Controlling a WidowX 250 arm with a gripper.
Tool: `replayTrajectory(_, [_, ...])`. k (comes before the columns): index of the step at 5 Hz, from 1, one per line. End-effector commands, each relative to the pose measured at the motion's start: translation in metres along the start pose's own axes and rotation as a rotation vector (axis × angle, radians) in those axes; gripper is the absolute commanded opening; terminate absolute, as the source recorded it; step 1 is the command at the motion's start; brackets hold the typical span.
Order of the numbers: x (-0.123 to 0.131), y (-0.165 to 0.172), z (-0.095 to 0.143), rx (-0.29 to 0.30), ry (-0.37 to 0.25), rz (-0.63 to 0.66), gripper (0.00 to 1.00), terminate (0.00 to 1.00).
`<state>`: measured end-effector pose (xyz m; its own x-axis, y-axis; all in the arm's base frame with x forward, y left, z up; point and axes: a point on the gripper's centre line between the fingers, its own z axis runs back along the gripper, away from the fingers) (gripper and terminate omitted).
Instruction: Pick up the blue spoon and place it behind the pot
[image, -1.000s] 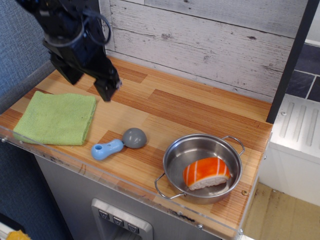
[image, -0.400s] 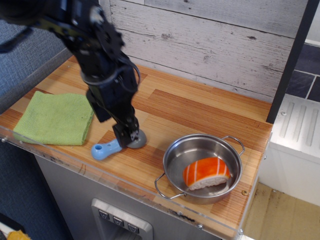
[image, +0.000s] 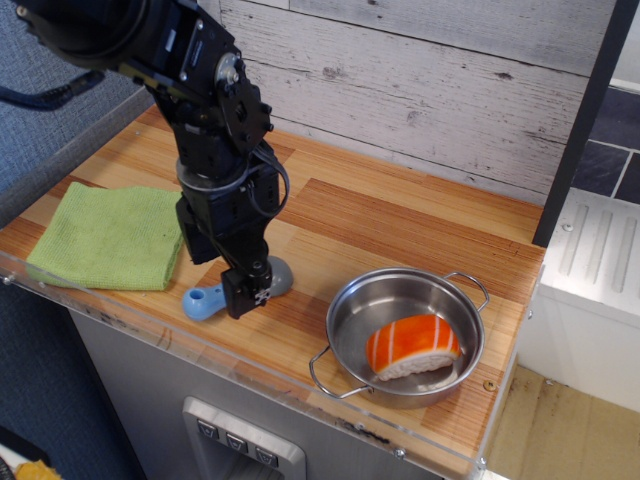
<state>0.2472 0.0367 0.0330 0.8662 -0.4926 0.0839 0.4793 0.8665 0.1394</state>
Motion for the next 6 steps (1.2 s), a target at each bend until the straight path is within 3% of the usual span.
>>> replayTrajectory(1, [-0.030, 0.016, -0.007, -0.013, 0.043, 0.053, 1.00, 0.00])
replayTrajectory(2, [-0.033, 0.012, -0.021, -0.053, 0.033, 0.073, 1.00, 0.00])
replayTrajectory(3, [-0.023, 0.004, -0.026, -0.087, -0.022, 0.058, 0.00, 0.00])
replayTrajectory(6, [-0.021, 0.001, -0.024, -0.089, -0.043, 0.041, 0.00, 0.00])
